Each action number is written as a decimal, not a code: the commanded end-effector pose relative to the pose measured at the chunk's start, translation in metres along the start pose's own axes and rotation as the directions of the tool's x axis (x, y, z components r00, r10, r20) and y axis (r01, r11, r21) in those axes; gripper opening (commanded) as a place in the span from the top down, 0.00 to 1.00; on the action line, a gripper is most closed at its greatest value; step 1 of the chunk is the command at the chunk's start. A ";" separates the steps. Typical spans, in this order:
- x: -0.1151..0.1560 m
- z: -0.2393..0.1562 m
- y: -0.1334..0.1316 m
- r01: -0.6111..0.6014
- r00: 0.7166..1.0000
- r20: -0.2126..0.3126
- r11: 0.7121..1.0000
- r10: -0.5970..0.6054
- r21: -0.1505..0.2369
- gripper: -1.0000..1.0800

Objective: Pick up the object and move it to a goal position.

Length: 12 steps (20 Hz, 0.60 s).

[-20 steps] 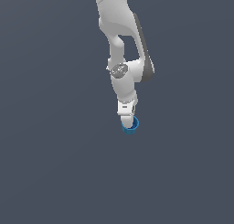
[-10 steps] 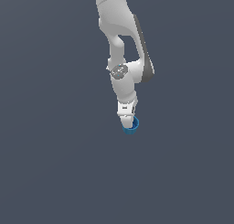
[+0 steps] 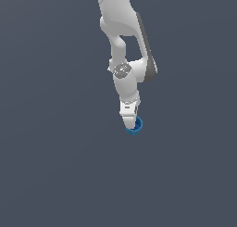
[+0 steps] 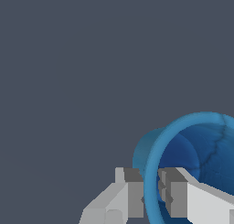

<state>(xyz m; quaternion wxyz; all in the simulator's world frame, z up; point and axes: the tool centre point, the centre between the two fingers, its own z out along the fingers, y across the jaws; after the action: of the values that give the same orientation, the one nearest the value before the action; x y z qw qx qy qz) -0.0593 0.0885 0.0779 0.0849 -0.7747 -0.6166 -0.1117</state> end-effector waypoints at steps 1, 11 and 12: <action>0.006 -0.006 -0.003 0.002 1.000 0.000 1.000 -0.002 -0.002 1.00; 0.045 -0.049 -0.032 0.004 1.000 0.006 1.000 -0.004 0.000 1.00; 0.050 -0.054 -0.035 0.004 1.000 0.006 1.000 -0.004 0.000 1.00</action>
<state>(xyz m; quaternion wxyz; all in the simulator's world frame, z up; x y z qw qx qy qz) -0.0831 0.1226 0.1331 0.0841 -0.7740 -0.6180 -0.1088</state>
